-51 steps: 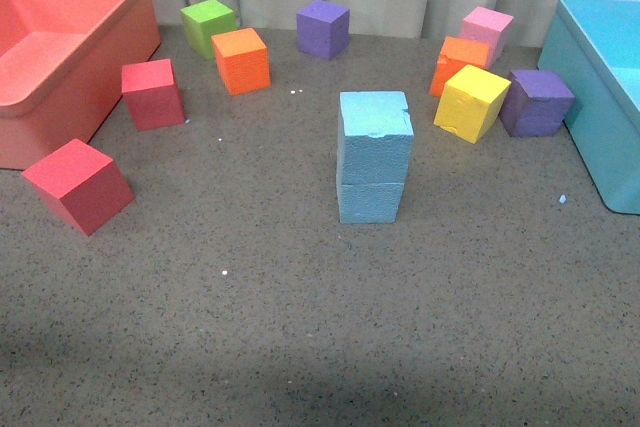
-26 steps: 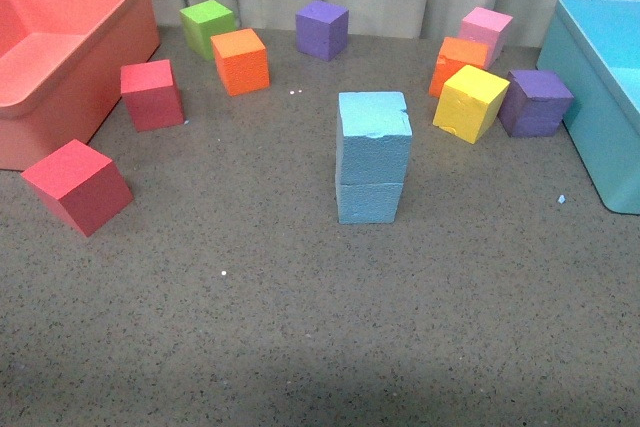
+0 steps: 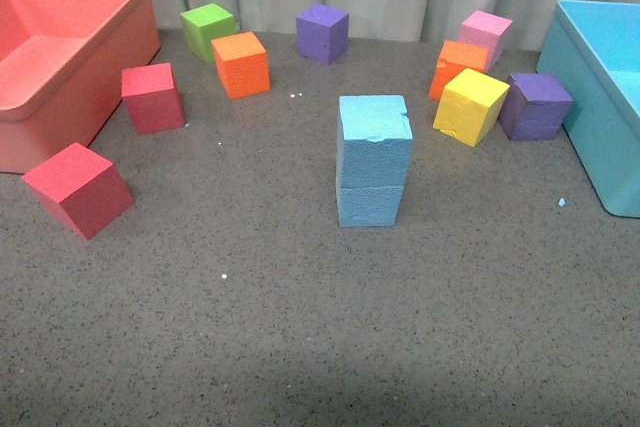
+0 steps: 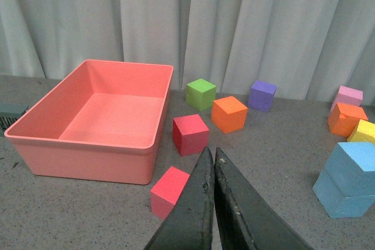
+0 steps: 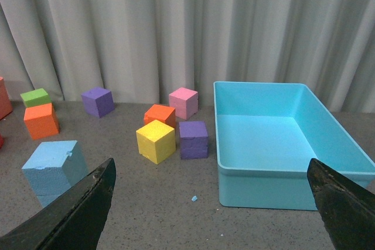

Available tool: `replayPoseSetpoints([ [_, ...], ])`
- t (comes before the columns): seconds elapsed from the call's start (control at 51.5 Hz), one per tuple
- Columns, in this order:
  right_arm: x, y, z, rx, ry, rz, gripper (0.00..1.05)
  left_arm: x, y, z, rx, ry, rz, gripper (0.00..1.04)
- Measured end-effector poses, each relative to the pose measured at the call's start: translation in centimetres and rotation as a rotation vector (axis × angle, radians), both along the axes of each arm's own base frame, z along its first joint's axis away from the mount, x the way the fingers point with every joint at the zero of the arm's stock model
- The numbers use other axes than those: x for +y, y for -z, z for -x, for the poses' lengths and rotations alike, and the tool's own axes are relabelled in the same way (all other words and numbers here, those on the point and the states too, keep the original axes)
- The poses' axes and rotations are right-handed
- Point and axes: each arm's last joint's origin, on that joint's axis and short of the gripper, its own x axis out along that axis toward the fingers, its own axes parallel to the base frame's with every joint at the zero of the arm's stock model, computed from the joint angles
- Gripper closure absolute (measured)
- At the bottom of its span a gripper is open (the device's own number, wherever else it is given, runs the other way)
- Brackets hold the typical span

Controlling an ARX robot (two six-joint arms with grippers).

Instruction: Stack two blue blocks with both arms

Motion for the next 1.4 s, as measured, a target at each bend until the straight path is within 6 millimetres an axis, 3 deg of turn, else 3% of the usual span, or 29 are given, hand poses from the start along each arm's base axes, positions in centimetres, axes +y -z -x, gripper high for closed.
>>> replayPoseSetpoints([
  [0.35, 0.0, 0.0, 0.0, 0.0, 0.0, 0.0, 0.09, 0.0, 0.3, 1.5, 0.007, 0.001, 0.0, 1.0],
  [0.894, 0.0, 0.0, 0.0, 0.0, 0.0, 0.0, 0.09, 0.0, 0.3, 1.5, 0.006, 0.001, -0.002, 0.05],
  [1.399, 0.0, 0.0, 0.0, 0.0, 0.0, 0.0, 0.09, 0.0, 0.3, 1.5, 0.006, 0.001, -0.003, 0.07],
])
